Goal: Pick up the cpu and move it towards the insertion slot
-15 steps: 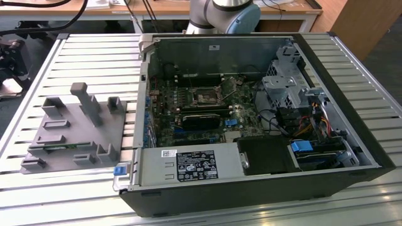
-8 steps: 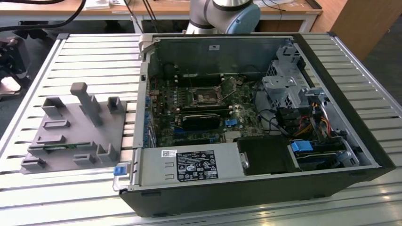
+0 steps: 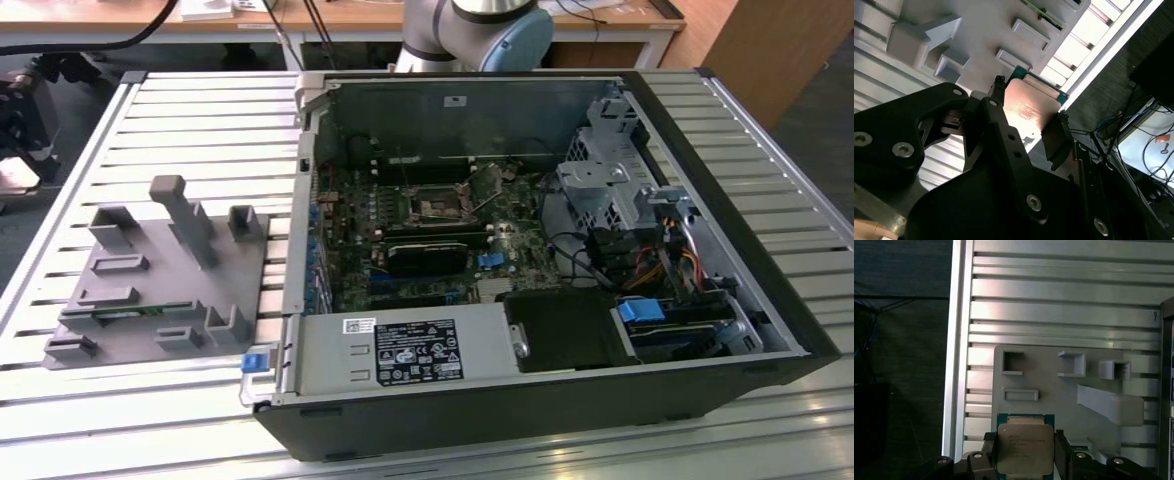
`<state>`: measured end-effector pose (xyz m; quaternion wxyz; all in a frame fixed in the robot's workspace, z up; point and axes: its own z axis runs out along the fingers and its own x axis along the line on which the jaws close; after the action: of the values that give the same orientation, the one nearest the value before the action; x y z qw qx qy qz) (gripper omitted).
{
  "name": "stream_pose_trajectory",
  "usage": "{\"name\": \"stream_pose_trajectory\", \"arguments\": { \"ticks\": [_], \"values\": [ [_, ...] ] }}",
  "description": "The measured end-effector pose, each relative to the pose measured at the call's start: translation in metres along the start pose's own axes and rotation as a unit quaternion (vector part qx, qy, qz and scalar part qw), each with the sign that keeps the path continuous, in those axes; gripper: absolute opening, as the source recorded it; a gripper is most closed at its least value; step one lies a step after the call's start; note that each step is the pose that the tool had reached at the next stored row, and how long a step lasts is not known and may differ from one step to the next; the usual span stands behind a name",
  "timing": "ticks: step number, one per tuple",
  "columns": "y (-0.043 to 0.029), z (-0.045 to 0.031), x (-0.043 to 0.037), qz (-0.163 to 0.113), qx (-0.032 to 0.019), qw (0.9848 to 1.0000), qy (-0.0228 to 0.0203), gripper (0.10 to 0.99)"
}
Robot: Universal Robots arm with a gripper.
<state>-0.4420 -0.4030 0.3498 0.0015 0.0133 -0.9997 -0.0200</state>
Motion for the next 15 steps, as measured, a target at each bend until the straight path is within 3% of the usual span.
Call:
{"name": "stream_pose_trajectory", "arguments": {
  "ticks": [15],
  "values": [
    [0.0010,-0.0154,0.0000,0.000,0.0000,1.0000,0.0000,0.541]
  ]
}}
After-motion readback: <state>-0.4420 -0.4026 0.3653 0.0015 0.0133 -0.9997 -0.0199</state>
